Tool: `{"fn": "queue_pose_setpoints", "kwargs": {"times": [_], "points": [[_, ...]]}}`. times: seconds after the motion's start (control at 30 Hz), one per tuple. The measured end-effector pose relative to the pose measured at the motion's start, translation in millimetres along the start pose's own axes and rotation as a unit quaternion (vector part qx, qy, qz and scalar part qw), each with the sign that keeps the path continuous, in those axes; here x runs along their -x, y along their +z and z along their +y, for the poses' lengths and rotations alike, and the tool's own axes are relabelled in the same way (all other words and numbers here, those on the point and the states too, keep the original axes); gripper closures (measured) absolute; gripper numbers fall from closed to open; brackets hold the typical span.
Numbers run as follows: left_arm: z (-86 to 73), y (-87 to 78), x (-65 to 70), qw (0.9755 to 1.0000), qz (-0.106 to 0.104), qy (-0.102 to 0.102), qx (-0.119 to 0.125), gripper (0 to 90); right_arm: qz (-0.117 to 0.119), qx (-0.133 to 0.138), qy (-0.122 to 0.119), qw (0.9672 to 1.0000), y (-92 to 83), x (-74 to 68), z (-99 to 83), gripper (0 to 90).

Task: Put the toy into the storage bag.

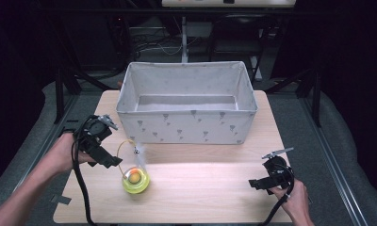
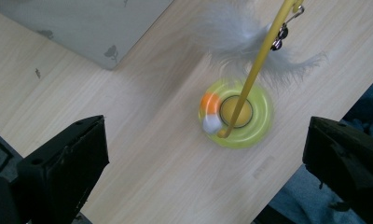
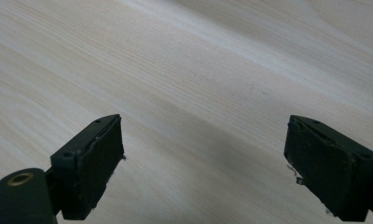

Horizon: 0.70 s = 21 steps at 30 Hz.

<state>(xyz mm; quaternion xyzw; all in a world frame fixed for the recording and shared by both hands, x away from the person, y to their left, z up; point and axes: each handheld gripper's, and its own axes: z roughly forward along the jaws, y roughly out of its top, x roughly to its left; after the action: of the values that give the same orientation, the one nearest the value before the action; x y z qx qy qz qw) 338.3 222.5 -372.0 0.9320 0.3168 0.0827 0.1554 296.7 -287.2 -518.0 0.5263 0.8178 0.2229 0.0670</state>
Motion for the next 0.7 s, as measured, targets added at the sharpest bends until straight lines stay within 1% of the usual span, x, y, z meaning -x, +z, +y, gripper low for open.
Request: {"fn": "queue_pose_setpoints", "kwargs": {"times": [0.03,0.07,0.1,0.13,0.2,0.23,0.27,0.3,0.33,0.37,0.4,0.47,0.5,0.57,0.6,0.63,0.7], "points": [[3.7,-0.4,1.4,0.9999,0.004,0.006,-0.008,0.5,0.003,-0.002,0.0,1.0,0.4,0.6,-0.5,11.4],[3.7,-0.4,1.4,0.9999,0.004,0.006,-0.008,2.4,0.003,-0.002,0.0,1.0,0.4,0.6,-0.5,11.4],[5.8,-1.0,1.7,0.9997,0.004,0.014,-0.017,2.4,0.0,0.001,0.003,1.0,0.8,1.3,-0.8,11.4],[8.5,-1.6,2.0,0.9996,0.001,0.017,-0.021,8.7,0.0,-0.001,0.005,1.0,-0.1,2.9,-1.4,11.6],[10.2,-2.1,2.2,0.9996,0.001,0.02,-0.021,15.7,-0.001,-0.005,0.005,1.0,-0.5,3.4,-1.4,11.7],[12.7,-2.5,2.1,0.9994,0.001,0.023,-0.025,15.7,0.0,-0.005,0.004,1.0,-0.3,3.7,-1.5,11.8],[16.0,-2.4,3.2,0.9991,0.001,0.028,-0.033,20.2,0.0,-0.005,0.004,1.0,0.1,3.2,-1.5,12.1],[17.8,-2.1,3.7,0.9989,-0.001,0.031,-0.035,23.4,0.001,-0.004,-0.002,1.0,0.7,3.8,-1.3,12.5],[17.8,-2.1,3.7,0.9989,-0.001,0.031,-0.035,25.7,0.001,-0.004,-0.002,1.0,0.7,3.8,-1.3,12.5],[19.6,-1.5,4.6,0.9988,-0.004,0.034,-0.036,25.7,0.002,-0.002,-0.002,1.0,1.1,3.5,-1.4,12.5],[20.8,-1.4,5.1,0.9986,-0.004,0.036,-0.039,32.1,-0.001,-0.01,-0.002,0.9999,-0.3,3.7,-1.5,12.6],[24.6,-0.4,7.0,0.9979,-0.009,0.044,-0.048,38.7,0.002,-0.004,0.003,1.0,0.3,4.0,-2.0,12.6],[25.6,0.1,7.7,0.9977,-0.007,0.046,-0.049,43.3,0.003,-0.003,0.005,1.0,0.5,4.3,-2.2,12.7],[28.3,0.6,8.7,0.997,-0.012,0.051,-0.057,48.4,0.005,-0.003,0.004,1.0,0.6,4.5,-2.4,12.8],[28.3,0.6,8.7,0.997,-0.012,0.051,-0.057,51.3,0.005,-0.003,0.004,1.0,0.6,4.5,-2.4,12.8],[31.4,0.1,10.2,0.9962,-0.012,0.055,-0.066,53.6,0.005,-0.002,0.002,1.0,1.1,4.6,-2.5,12.8],[33.8,-0.5,11.3,0.9959,-0.012,0.057,-0.07,58.5,0.006,-0.004,0.003,1.0,0.7,4.7,-2.5,13.0]]}}
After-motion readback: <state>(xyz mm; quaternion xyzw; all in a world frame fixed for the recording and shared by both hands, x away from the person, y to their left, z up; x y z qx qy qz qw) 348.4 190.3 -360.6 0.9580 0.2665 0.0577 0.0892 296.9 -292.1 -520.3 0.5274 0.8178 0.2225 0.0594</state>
